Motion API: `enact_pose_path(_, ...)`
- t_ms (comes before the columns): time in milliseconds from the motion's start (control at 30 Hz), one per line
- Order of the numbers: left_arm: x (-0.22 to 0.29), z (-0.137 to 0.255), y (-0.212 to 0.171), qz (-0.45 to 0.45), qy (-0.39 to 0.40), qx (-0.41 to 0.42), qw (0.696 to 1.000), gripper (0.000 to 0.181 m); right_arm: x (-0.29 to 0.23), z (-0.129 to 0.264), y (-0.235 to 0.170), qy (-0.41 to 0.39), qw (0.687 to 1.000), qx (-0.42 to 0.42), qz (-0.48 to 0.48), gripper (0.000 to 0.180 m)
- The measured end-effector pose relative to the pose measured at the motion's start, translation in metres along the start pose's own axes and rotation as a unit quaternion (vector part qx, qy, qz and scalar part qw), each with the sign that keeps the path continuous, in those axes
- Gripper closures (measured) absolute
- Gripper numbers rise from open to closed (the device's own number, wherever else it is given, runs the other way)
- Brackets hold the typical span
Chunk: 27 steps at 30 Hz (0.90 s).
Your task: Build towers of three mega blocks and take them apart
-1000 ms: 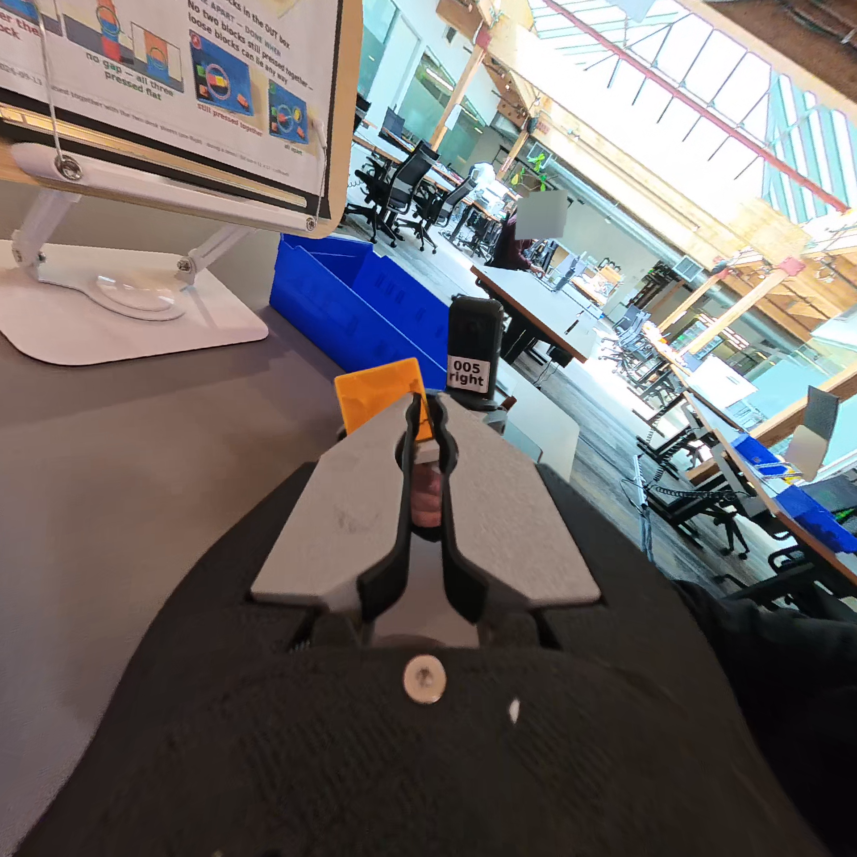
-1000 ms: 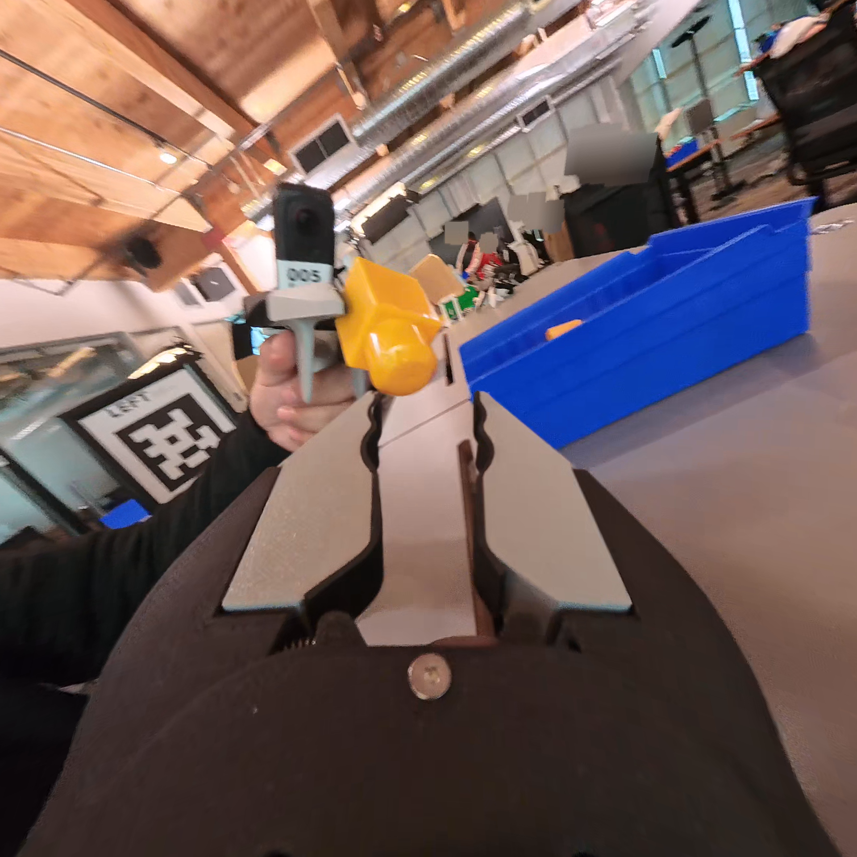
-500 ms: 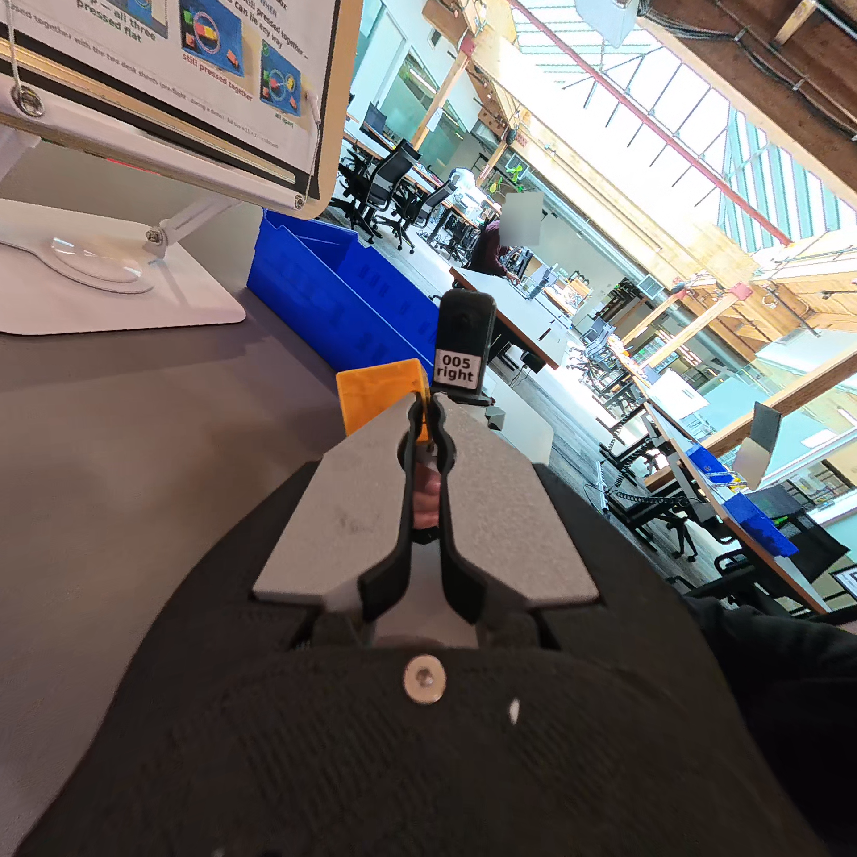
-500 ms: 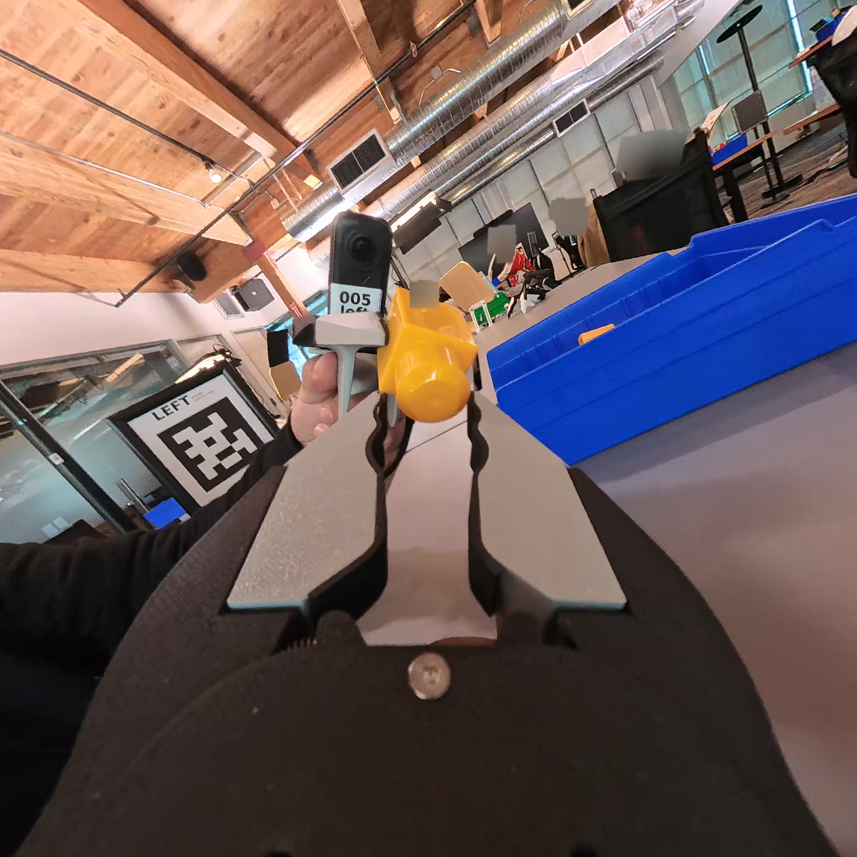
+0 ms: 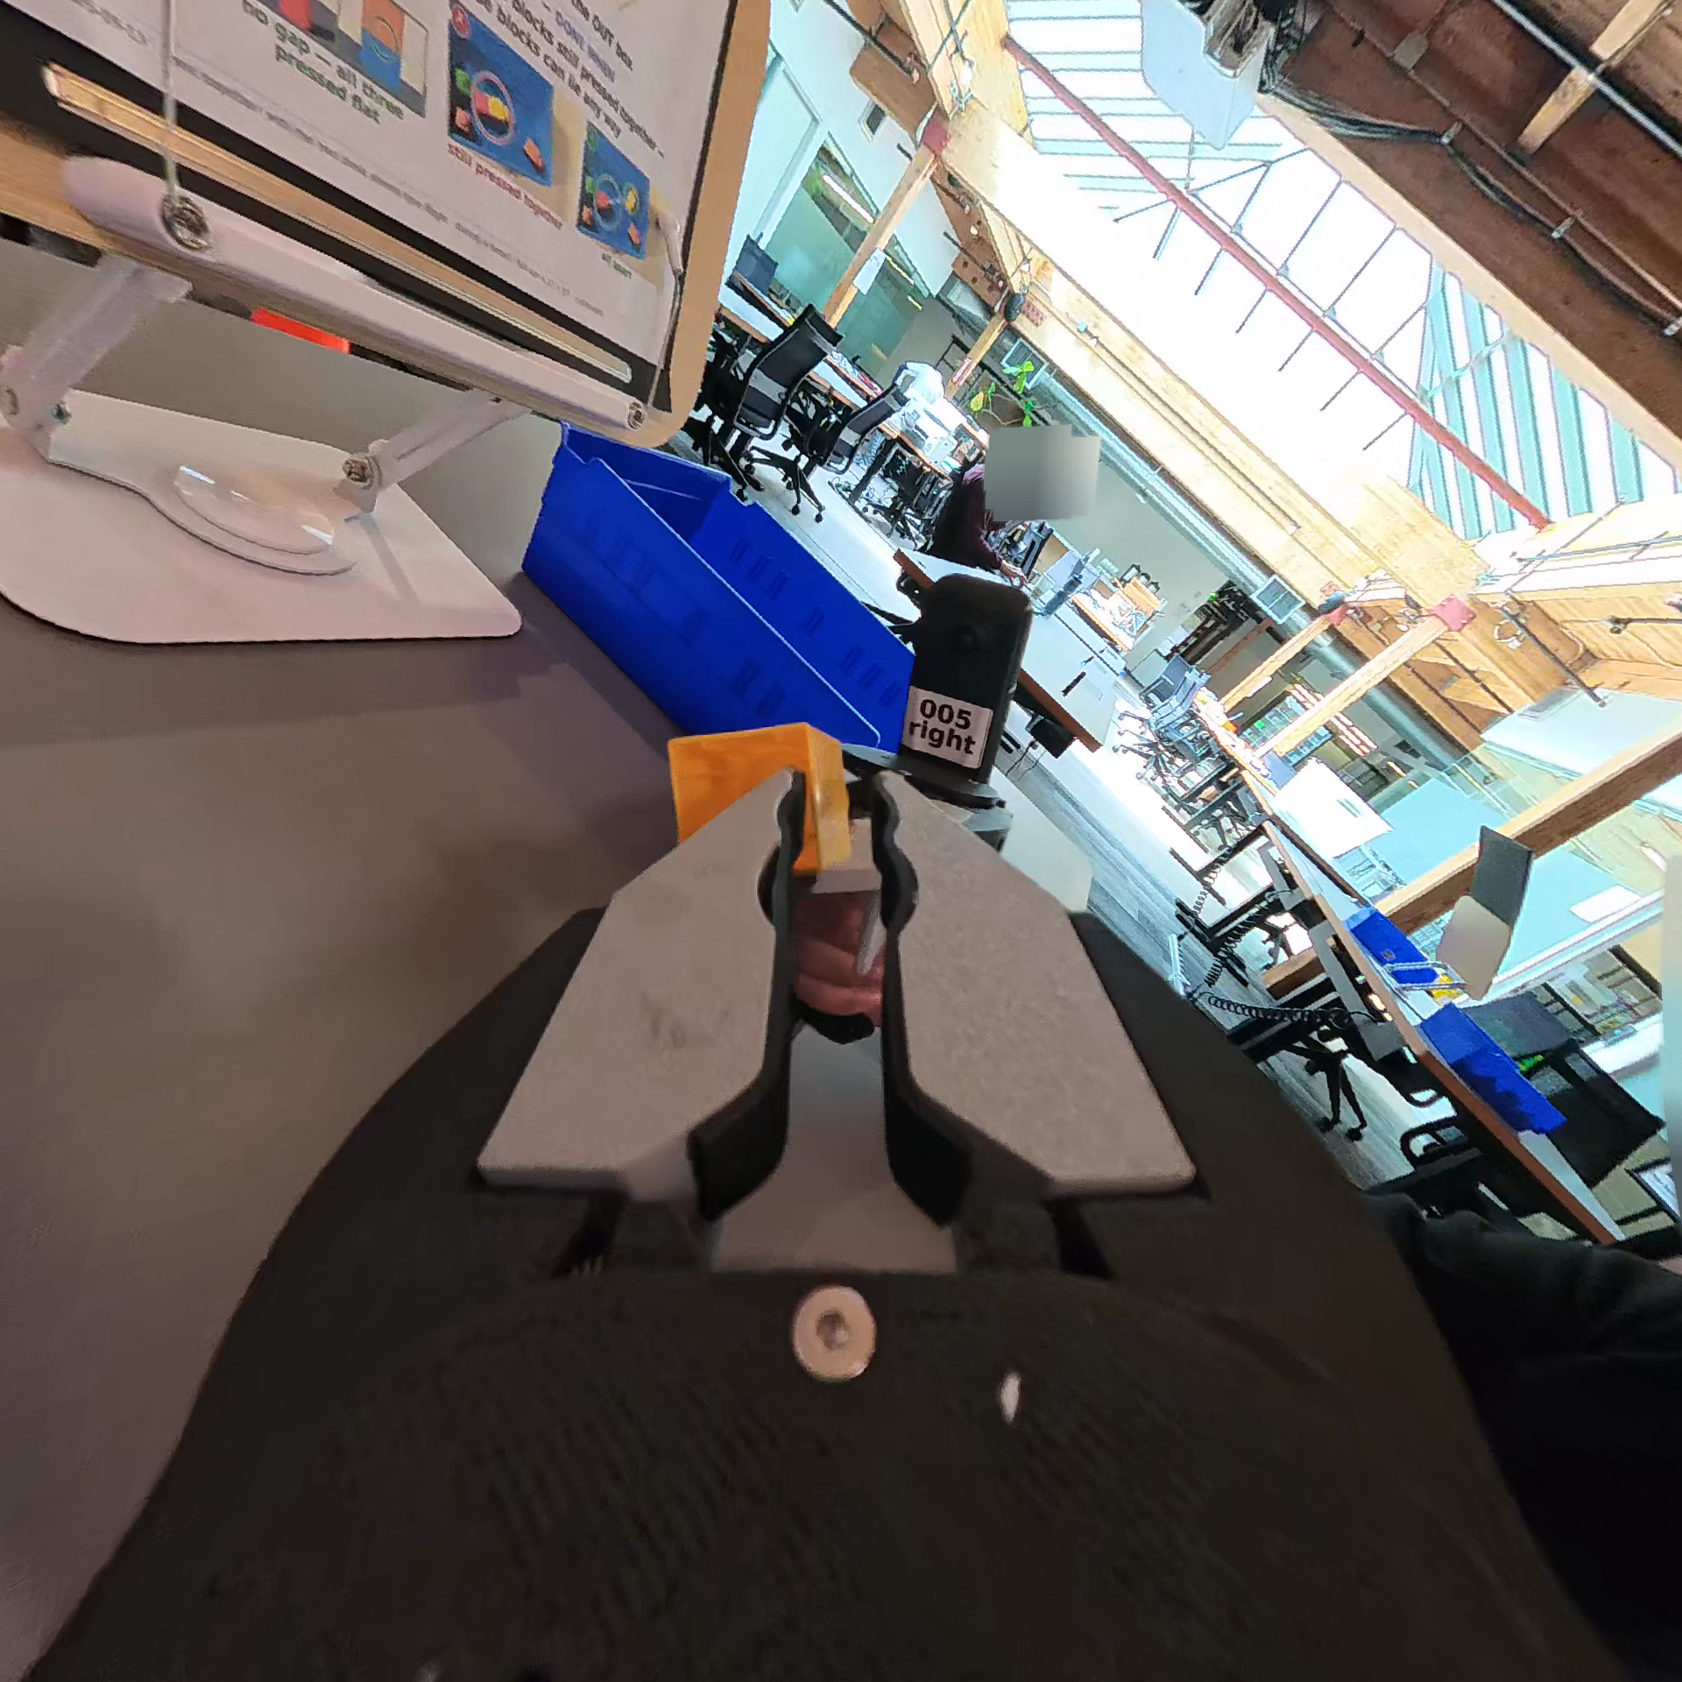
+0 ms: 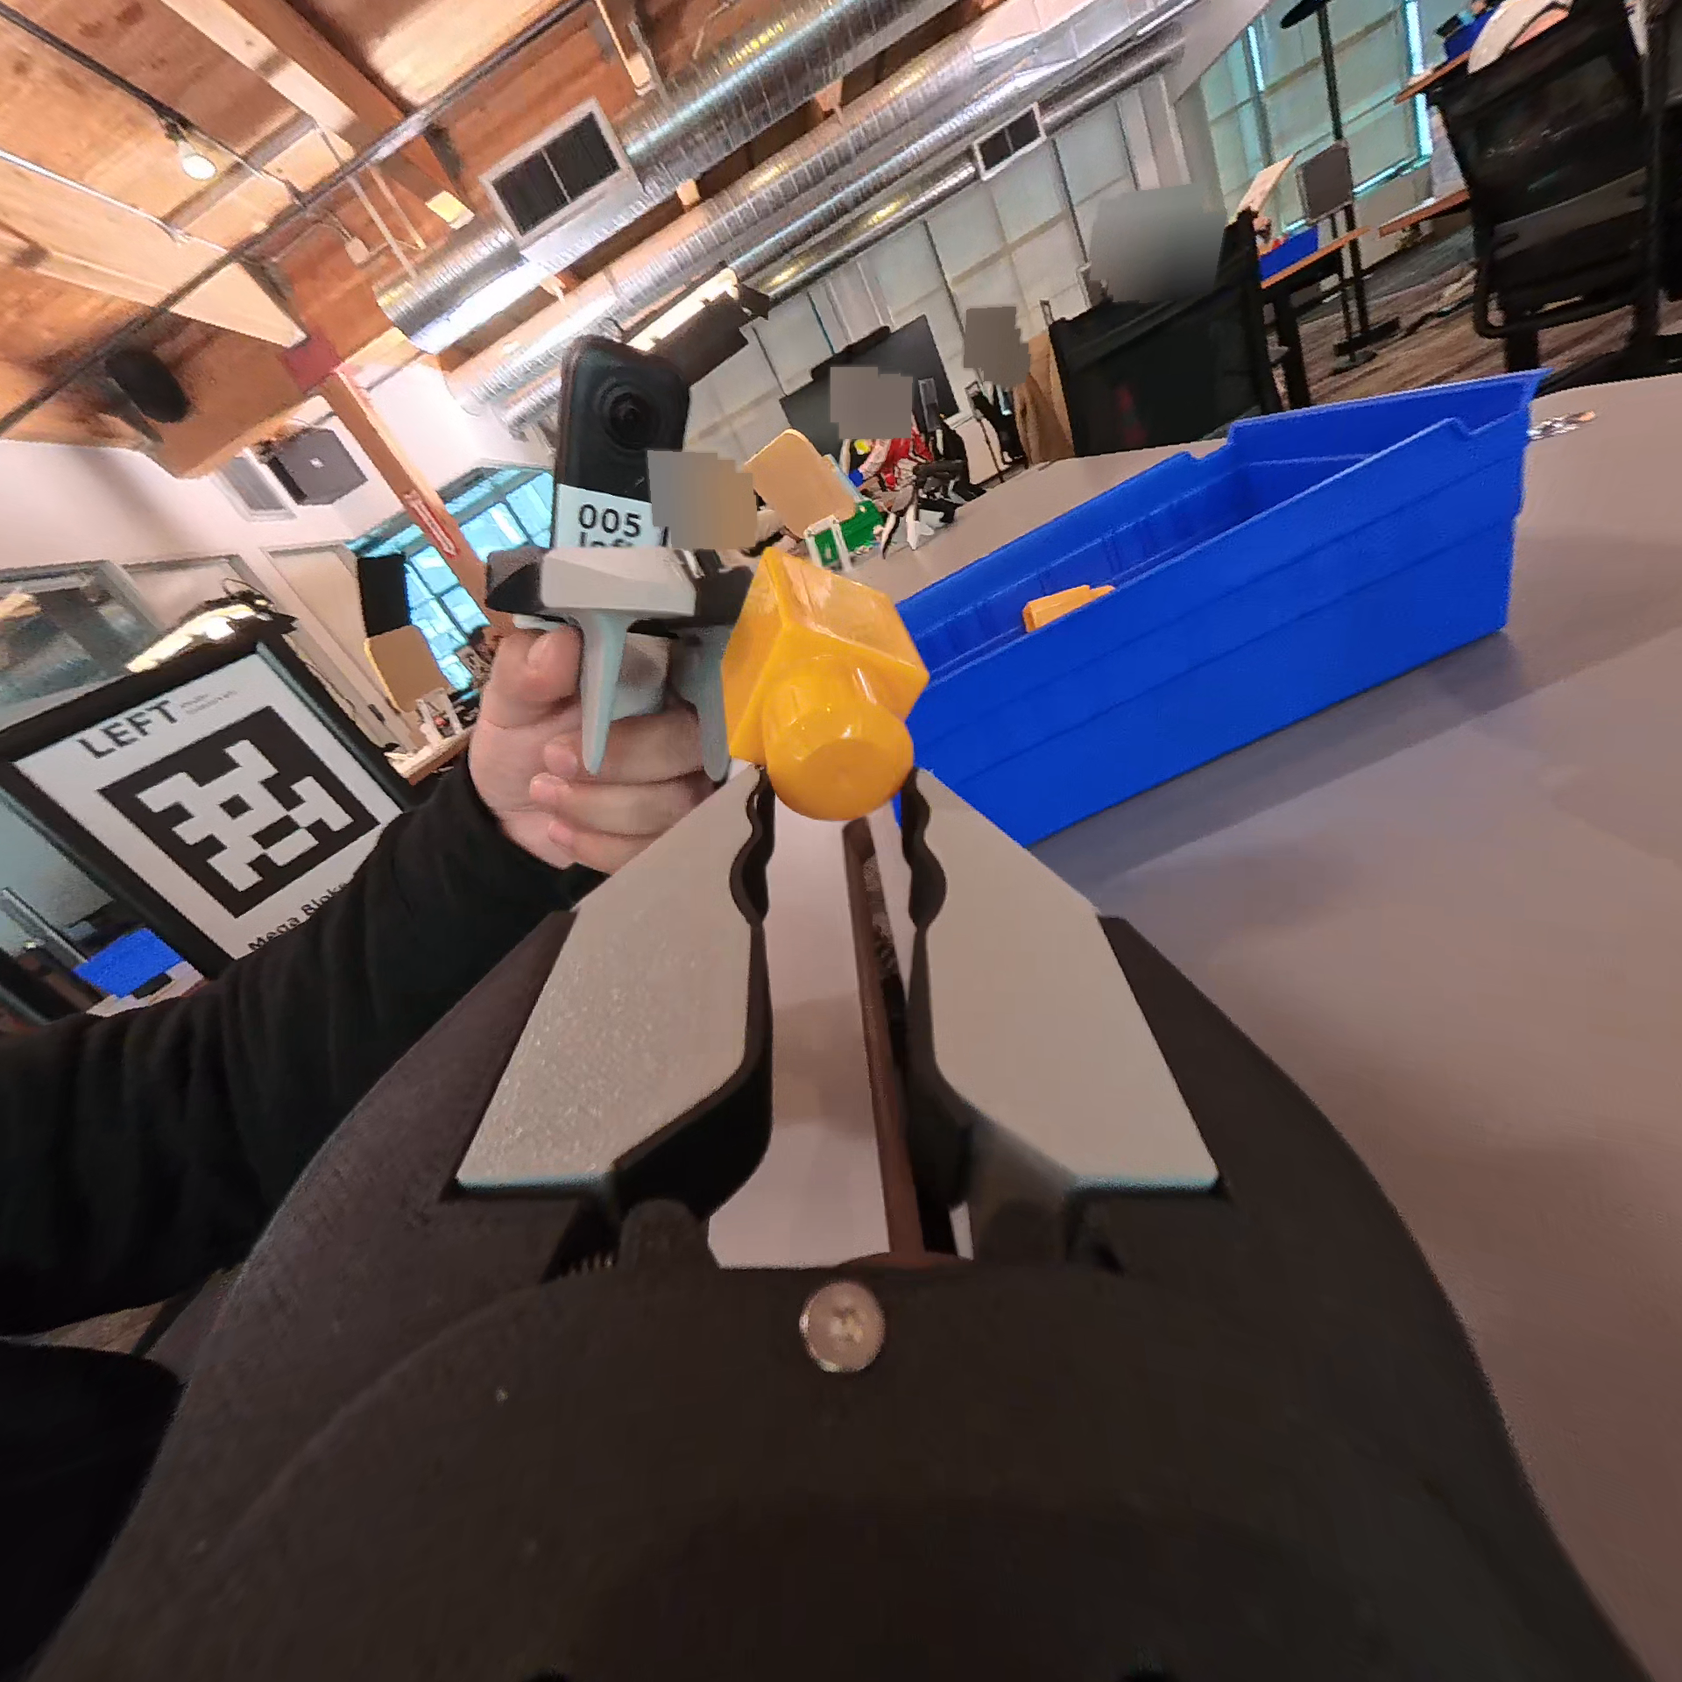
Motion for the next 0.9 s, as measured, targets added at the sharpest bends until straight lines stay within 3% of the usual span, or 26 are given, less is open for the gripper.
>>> enact_pose_path(200,-0.020,0.008,-0.003,-0.057,0.109,-0.027,0.992,0.161,0.021,0.008,-0.001,-0.105,0.993,-0.027,0.048,0.155)
enact_pose_path(300,-0.037,0.009,-0.020,-0.143,0.202,-0.082,0.965,0.156,0.034,0.019,0.001,-0.175,0.980,-0.049,0.080,0.155)
enact_pose_path(433,-0.051,-0.007,-0.059,-0.204,0.250,-0.138,0.937,0.153,0.058,0.039,-0.002,-0.263,0.955,-0.083,0.109,0.154)
enact_pose_path(533,-0.071,-0.023,-0.079,-0.215,0.285,-0.153,0.921,0.151,0.069,0.049,0.000,-0.288,0.950,-0.081,0.087,0.154)
enact_pose_path(700,-0.115,-0.025,-0.084,-0.261,0.388,-0.154,0.871,0.150,0.088,0.069,-0.004,-0.385,0.907,-0.123,0.120,0.154)
enact_pose_path(800,-0.113,-0.023,-0.077,-0.252,0.375,-0.125,0.883,0.153,0.089,0.074,-0.010,-0.420,0.881,-0.161,0.145,0.154)
enact_pose_path(900,-0.111,-0.016,-0.074,-0.265,0.387,-0.114,0.876,0.152,0.088,0.074,-0.011,-0.433,0.868,-0.182,0.161,0.154)
Point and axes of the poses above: each gripper's, where its closed fingertips meet, z back along the fingers, y out of its top, x = y × z across the jaws, the point moved 1 cm from there along z, back along the fingers, and after that the axes turned 14 degrees about -z, right-handed, at the moved point
